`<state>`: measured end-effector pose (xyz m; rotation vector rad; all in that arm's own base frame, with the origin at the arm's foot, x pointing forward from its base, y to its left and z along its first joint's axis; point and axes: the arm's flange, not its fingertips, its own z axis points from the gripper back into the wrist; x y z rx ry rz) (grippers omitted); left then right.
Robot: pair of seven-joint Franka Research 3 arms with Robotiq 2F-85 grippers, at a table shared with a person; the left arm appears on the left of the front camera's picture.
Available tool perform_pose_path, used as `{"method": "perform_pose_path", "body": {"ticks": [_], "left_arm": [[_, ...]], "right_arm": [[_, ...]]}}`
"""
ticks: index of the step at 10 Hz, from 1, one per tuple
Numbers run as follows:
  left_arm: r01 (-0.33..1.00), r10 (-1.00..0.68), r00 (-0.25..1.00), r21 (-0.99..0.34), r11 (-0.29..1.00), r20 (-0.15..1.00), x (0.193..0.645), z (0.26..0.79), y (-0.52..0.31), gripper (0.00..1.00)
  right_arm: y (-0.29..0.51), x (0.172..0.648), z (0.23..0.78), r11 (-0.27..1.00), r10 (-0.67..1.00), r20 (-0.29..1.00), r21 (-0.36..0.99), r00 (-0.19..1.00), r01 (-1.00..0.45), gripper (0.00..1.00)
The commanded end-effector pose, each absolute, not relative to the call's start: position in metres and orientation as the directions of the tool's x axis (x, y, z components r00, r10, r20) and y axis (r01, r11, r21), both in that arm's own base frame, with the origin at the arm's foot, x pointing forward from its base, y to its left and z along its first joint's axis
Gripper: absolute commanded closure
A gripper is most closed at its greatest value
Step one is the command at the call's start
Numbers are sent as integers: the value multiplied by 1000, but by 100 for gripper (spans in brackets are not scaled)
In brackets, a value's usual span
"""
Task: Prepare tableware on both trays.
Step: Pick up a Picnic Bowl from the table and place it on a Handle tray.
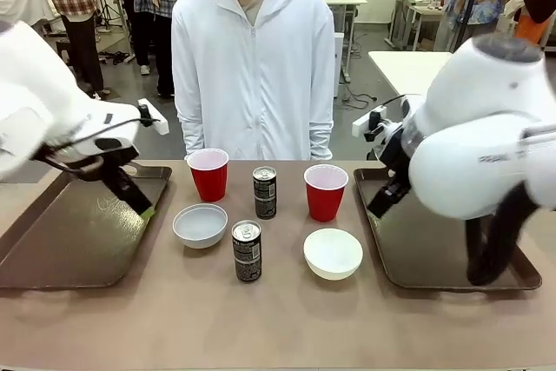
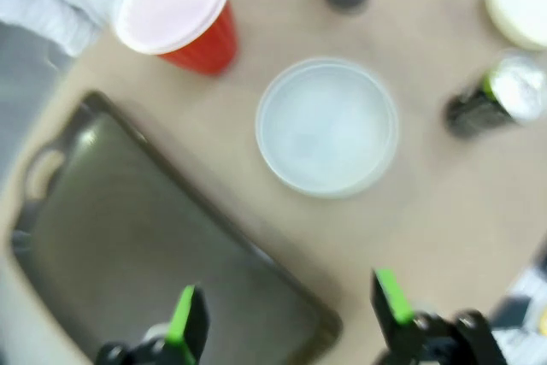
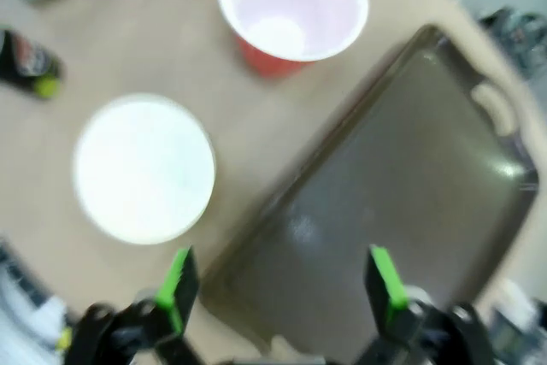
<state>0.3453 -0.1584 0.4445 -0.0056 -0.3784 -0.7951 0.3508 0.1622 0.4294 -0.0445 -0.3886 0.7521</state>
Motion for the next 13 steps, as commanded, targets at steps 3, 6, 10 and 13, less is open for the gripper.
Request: {"method": "perform_pose_path", "body": {"ticks": [3, 6, 10, 13], "left_arm": [[718, -707, 649, 80, 691, 282, 266, 466, -115, 0], [703, -698, 660, 100, 704, 278, 292, 501, -127, 0], [622, -520, 748, -163, 766, 413, 335, 503, -87, 0], [556, -309, 823, -566, 608, 477, 359, 522, -2, 0]], "right_arm": [[98, 222, 422, 763, 646, 158, -114, 746, -637, 0], [133, 293, 472, 748, 664, 160, -136, 731, -649, 0], [98, 331, 480, 768, 575, 179, 218, 798, -602, 0], [19, 351, 499, 646, 442, 275, 563, 854, -515, 0]]}}
